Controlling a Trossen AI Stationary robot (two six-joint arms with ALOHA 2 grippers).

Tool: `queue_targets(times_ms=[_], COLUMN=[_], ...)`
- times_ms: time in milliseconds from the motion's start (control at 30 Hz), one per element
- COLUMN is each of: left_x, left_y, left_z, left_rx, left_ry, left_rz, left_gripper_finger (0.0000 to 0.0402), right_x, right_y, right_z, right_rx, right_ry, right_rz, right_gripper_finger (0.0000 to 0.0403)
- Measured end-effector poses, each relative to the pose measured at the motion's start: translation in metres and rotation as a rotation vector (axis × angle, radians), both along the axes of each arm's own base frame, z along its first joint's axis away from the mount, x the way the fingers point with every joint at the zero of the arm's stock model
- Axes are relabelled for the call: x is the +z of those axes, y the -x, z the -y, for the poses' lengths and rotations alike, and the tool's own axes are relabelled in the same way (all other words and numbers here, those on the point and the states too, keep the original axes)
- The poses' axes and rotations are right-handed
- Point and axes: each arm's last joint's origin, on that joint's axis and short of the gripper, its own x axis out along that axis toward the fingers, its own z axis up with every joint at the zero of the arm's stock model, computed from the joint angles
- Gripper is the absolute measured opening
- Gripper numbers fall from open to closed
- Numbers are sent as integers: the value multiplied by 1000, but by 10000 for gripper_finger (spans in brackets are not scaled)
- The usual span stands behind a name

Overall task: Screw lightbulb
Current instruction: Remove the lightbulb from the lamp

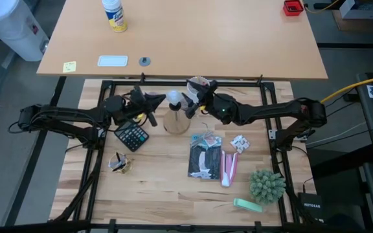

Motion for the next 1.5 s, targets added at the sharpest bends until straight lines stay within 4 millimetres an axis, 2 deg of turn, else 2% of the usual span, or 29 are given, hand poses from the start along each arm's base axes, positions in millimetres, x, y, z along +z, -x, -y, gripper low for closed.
queue_targets(times_ms=[167,300,433,667,867,1067,1500], left_x=[0,-1,-4,-11,-17,-19,-19], left_y=[2,4,4,0,-5,-6,-9], left_z=[-5,-13,-20,-23,-24,-25,-15], left_rx=[97,147,175,133,130,129,53], left_ry=[-5,-3,18,51,65,66,71], left_rz=[-9,-12,-37,-63,-86,-91,-90], left_gripper_finger=[1,1,1,1,1,1,1], right_x=[6,7,5,5,-4,-5,-5], right_y=[6,3,1,0,-6,-6,-4], right_z=[-8,-21,-26,-22,-18,-17,-4], right_rx=[37,139,163,145,132,121,37], right_ry=[-48,-56,-58,-54,-57,-54,-50], right_rz=[15,17,13,45,22,21,19], right_gripper_finger=[255,255,255,255,255,255,255])
